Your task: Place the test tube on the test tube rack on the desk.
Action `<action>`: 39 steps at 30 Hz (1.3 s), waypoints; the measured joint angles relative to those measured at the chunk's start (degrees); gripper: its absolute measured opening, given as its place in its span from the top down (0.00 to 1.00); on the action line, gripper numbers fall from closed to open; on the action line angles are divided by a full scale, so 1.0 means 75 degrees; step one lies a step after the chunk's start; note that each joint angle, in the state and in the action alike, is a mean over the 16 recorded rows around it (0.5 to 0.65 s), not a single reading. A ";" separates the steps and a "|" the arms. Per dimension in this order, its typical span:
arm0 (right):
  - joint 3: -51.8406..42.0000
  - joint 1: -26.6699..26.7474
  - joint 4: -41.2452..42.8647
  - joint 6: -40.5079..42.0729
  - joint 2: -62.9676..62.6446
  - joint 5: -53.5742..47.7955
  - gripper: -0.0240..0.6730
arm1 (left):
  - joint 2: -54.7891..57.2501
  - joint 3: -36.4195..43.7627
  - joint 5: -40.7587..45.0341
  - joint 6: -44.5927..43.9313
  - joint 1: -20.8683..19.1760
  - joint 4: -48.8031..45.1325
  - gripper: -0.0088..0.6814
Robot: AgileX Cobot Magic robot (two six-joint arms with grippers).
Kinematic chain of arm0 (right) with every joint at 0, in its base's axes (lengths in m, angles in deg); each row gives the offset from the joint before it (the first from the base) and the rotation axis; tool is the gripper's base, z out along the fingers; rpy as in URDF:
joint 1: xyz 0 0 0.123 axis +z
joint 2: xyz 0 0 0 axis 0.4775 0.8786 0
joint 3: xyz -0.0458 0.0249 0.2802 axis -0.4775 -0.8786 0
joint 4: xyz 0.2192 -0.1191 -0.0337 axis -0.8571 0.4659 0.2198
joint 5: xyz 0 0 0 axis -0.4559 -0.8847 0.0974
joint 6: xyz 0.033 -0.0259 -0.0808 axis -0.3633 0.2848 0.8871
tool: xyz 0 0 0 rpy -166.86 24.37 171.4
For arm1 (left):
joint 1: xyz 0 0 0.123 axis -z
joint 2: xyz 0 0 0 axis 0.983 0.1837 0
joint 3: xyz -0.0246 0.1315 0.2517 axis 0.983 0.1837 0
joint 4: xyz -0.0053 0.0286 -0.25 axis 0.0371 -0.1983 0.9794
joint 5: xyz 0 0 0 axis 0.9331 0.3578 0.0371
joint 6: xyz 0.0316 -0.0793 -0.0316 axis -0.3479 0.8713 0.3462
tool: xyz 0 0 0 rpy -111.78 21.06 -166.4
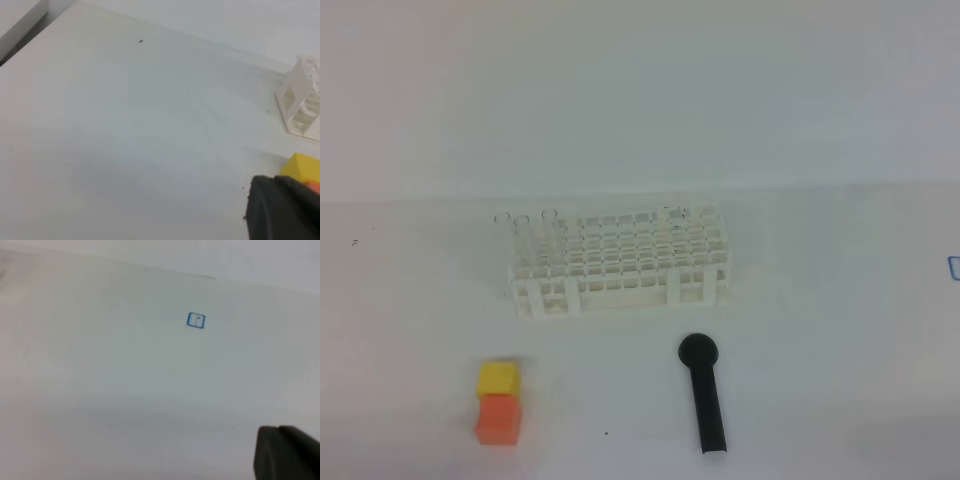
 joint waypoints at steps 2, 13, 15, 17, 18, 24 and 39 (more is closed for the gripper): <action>0.0000 0.0000 -0.0201 0.0237 0.0000 0.0000 0.97 | 0.0000 0.0000 0.0000 0.0000 0.0000 0.0000 0.99; 0.0000 -0.0003 -0.0502 0.0483 0.0000 0.0000 0.97 | -0.0030 0.0063 -0.0027 0.0002 0.0002 -0.0001 0.99; 0.0000 -0.0017 -0.0508 0.0483 0.0000 0.0000 0.97 | -0.0030 0.0063 -0.0027 0.0002 0.0002 -0.0001 0.99; 0.0000 -0.0047 -0.0513 0.0483 0.0000 0.0000 0.97 | -0.0030 0.0063 -0.0027 0.0002 0.0002 -0.0001 0.99; 0.0000 -0.0070 -0.0515 0.0483 0.0000 0.0000 0.97 | -0.0030 0.0063 -0.0027 0.0002 0.0002 -0.0001 0.99; 0.0000 -0.0277 -0.0521 0.0483 0.0000 0.0000 0.97 | -0.0010 0.0000 0.0000 0.0000 0.0001 0.0000 0.99; 0.0000 -0.0590 -0.0526 0.0483 0.0000 0.0000 0.97 | -0.0030 0.0000 0.0005 0.0000 0.0002 0.0000 0.99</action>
